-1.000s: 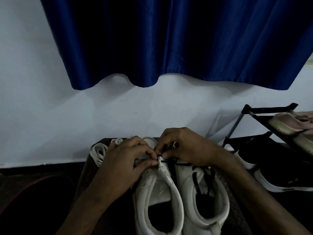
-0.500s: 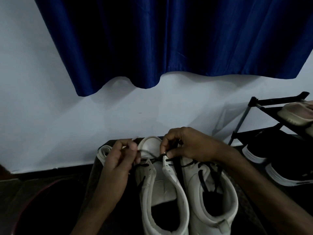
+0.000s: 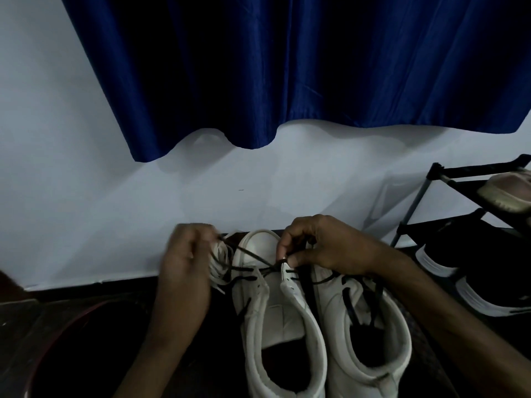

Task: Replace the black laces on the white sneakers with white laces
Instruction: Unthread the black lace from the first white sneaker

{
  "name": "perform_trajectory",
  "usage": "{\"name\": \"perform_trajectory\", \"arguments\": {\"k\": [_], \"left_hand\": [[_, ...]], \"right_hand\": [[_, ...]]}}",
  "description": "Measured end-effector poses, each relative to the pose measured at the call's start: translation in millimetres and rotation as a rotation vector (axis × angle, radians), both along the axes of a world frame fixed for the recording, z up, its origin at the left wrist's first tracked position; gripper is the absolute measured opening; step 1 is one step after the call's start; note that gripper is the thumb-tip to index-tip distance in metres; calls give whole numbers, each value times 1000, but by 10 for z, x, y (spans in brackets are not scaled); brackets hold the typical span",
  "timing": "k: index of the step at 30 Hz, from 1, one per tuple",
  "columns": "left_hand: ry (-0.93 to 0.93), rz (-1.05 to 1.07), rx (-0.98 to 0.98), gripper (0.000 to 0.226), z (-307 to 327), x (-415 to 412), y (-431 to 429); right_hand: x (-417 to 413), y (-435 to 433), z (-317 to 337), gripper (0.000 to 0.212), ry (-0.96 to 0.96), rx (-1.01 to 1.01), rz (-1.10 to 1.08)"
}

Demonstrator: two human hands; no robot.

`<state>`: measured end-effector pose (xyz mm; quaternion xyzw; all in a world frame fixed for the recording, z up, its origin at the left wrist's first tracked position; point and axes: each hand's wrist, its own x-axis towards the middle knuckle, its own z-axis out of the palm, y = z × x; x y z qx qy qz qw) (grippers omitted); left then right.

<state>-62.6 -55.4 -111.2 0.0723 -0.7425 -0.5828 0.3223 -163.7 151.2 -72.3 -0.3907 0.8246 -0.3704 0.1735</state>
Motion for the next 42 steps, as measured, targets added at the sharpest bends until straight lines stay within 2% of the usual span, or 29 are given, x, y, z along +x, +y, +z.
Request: {"name": "perform_trajectory", "arguments": {"k": [1,2,3,5,10,12,15,20,21,22,25,26,27,29,33,34,36,40,42], "left_hand": [[8,30,271,23,26,0,-54],[-10,40,452,27,39,2,-121],[-39,20,506,31,39,10,-167],[-74,-41,355,35,22,27,-164],[-37,-154,-477,32,68,58,-5],[-39,-259,-686,25,47,30,34],[-47,-321,-718,21,19,1,68],[11,-187,-835,22,4,-21,93],[46,-159,-752,18,-11,-21,89],[71,-117,-569,16,-9,-18,75],[89,34,198,23,1,-30,-69],[76,47,336,26,0,-33,-119],[58,35,353,25,1,-29,-141],[42,-18,168,16,26,-5,-101],[-2,-218,-552,25,40,17,42],[-16,-267,-669,24,30,9,72],[-40,-316,-736,22,17,-7,93],[-47,-235,-843,19,41,-16,118],[12,-178,-824,18,40,-14,147]], "right_hand": [[1,-2,-9,13,-5,-4,-2],[3,-3,-15,14,-10,-9,-5],[2,-2,-24,14,-13,-15,-10],[-2,7,-30,14,-20,-26,-19],[9,0,-13,14,-18,-24,-19],[12,-8,-13,15,-4,-16,-16],[7,-5,-12,14,7,-8,-9],[5,-6,-15,13,-1,-14,-6],[6,-4,-16,13,-8,-18,-6],[10,0,-12,13,-18,-20,-4],[21,11,2,12,-35,-21,3],[23,15,7,12,-40,-23,1],[21,20,10,12,-45,-28,-3],[15,25,11,12,-51,-32,-11],[10,9,8,13,-40,-17,-11],[10,6,5,14,-30,-16,-13],[4,6,-7,15,-16,-13,-21],[-3,15,-10,14,-24,-11,-13],[-6,12,-9,14,-22,-9,-12]]}}
